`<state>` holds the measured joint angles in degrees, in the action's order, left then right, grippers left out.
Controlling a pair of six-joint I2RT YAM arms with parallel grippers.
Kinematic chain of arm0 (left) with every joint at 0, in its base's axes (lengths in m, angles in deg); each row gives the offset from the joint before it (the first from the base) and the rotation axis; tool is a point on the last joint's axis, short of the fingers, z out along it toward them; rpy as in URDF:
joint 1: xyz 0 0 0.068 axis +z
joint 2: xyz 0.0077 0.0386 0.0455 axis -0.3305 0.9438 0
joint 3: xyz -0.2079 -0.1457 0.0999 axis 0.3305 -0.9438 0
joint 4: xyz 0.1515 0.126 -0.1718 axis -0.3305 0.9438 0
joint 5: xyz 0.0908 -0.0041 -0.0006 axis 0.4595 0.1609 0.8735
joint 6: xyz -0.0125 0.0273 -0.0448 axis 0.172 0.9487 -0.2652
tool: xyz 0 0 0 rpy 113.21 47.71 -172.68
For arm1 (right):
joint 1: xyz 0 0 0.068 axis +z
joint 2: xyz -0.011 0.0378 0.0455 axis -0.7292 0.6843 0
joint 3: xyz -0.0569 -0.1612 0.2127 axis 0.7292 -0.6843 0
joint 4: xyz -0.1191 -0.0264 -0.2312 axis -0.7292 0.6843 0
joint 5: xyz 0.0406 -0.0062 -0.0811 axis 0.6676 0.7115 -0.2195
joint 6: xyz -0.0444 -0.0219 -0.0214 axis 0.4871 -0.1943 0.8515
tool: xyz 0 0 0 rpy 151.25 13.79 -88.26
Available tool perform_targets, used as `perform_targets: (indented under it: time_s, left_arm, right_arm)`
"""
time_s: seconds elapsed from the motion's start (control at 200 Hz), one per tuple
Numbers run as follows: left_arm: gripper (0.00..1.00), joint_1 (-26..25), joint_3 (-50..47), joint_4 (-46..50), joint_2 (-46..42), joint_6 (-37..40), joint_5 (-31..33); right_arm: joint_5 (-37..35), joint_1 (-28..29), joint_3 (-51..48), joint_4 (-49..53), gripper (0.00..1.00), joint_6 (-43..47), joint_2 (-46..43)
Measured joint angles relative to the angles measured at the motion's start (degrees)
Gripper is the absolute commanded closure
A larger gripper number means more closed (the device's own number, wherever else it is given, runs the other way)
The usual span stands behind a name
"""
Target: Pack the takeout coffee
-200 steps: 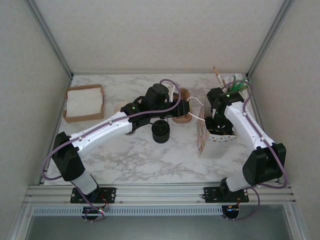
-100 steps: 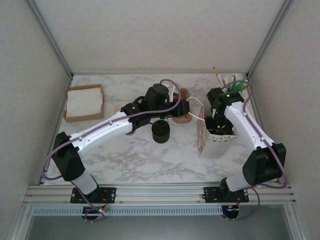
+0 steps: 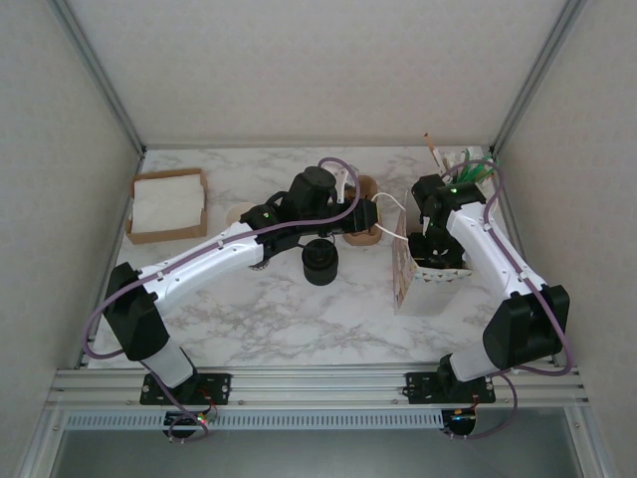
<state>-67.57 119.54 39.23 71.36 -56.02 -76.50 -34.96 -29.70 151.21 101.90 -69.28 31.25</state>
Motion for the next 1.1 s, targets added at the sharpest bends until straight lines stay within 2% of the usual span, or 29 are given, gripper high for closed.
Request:
perform_targets:
  time_s: [1.097]
  left_arm:
    - [0.68, 0.0, 0.0, 0.1, 0.0, -0.2, 0.0]
  right_arm:
    - [1.1, -0.4, -2.6, -2.5, 0.30, 0.0, 1.7]
